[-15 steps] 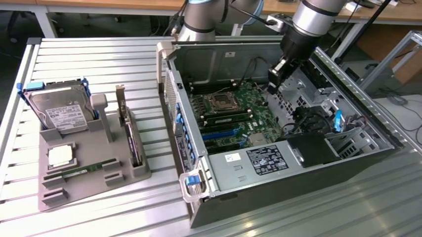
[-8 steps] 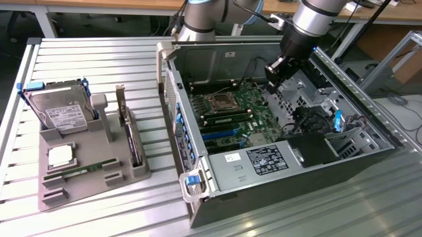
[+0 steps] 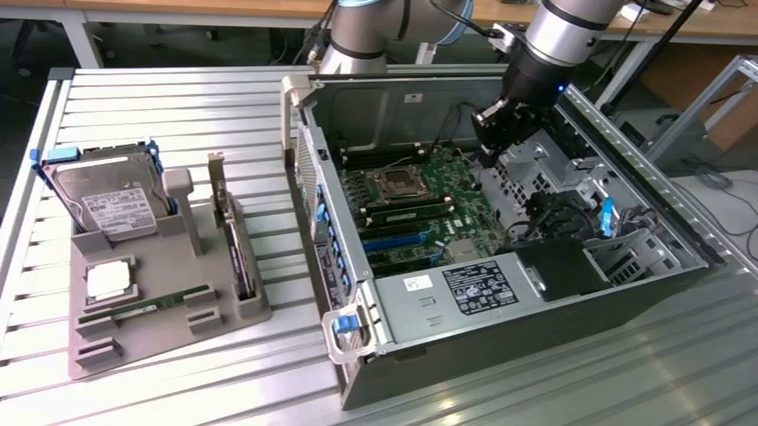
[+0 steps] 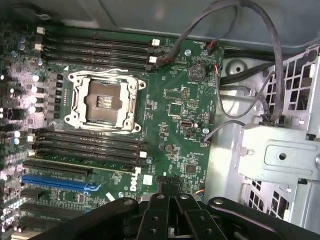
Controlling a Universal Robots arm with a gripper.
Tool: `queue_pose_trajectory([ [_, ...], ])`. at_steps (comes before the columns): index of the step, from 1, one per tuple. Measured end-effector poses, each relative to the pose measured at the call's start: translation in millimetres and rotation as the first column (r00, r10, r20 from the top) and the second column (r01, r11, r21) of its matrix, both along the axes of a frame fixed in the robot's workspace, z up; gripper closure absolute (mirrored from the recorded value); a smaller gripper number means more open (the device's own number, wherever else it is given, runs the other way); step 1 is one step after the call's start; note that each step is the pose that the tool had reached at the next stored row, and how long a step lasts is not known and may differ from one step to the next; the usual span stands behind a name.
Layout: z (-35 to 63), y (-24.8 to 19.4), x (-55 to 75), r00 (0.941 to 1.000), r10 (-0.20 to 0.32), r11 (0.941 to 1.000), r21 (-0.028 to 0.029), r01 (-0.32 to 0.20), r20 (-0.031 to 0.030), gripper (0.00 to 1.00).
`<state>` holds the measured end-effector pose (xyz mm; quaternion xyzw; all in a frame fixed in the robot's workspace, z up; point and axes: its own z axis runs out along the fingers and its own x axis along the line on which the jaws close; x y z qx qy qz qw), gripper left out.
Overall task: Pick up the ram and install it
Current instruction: 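Press down the ram until it locks into place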
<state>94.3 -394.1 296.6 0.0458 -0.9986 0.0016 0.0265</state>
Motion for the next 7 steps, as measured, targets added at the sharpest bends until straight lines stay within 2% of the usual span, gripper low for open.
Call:
queue_pose_trajectory([
  [2, -0.1, -0.1, 0.0, 0.9977, -0.068, 0.9977, -0.0041, 0.068, 0.0001, 0.89],
  [7, -0.1, 0.0, 0.0, 0.9977, -0.068, 0.9976, -0.0046, 0.068, 0.0002, 0.89],
])
